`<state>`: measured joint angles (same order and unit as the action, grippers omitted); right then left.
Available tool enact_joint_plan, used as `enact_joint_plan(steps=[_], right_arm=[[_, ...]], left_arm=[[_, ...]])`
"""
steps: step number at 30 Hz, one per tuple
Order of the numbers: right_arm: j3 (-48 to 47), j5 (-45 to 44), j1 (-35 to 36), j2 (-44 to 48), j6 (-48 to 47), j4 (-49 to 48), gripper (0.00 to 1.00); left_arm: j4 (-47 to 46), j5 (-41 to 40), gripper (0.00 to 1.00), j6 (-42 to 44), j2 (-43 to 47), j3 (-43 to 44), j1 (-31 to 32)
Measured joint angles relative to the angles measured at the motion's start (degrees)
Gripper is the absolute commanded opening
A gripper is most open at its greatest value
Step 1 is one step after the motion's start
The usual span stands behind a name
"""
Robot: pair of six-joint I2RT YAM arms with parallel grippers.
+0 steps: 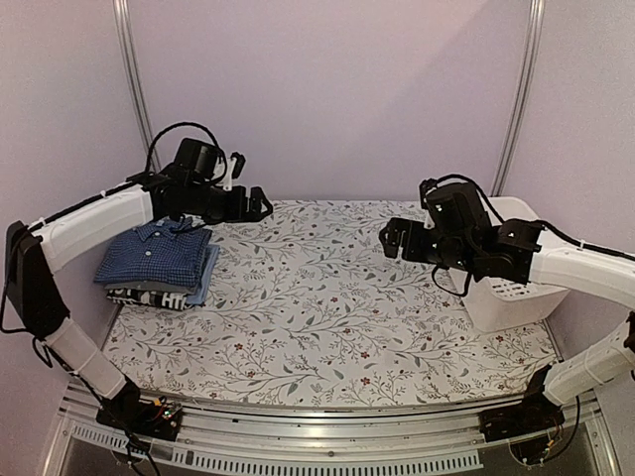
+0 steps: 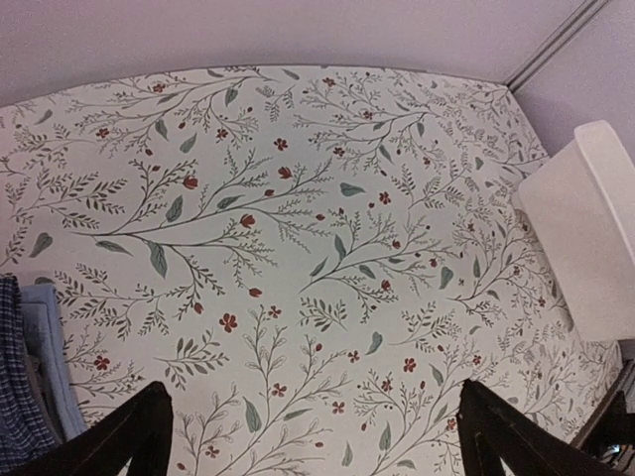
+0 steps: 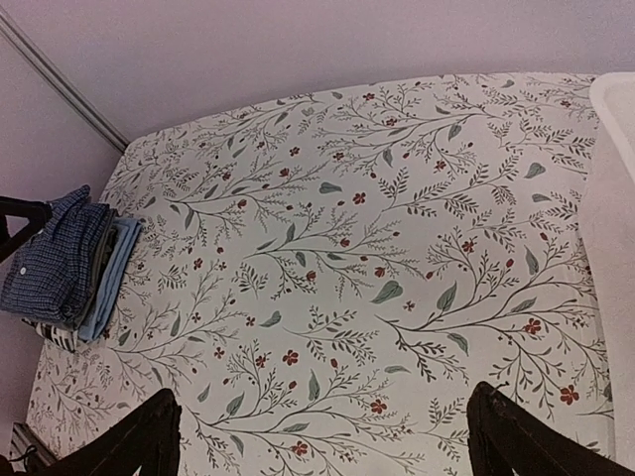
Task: Fold and stack the long sleeve shirts
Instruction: Reset both arms
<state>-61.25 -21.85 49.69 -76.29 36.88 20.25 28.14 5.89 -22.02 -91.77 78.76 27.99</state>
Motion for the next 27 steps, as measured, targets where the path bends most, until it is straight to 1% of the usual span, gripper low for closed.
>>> enact_joint_plan(steps=[9,13,18,27], right_arm=[[-0.1,-2.0,-0.2,8.6,-5.8,-2.8,0.99],[2.6,-3.4,-0.2,15.4,-8.5,-5.7,0.99],[5.8,-5.8,-0.2,21.7,-10.9,-6.7,0.99],[10.2,-7.0,-0.2,26.8,-12.3,-6.7,0.99]], left_arm=[[-5.7,1.2,1.00,0.8,12.4,-7.7,1.5],[-7.5,0.6,1.00,0.8,16.9,-11.9,1.5],[-9.3,-1.0,1.00,0.5,22.0,-16.9,1.5],[-12.7,-3.6,1.00,-0.4,28.5,-22.1,1.5]])
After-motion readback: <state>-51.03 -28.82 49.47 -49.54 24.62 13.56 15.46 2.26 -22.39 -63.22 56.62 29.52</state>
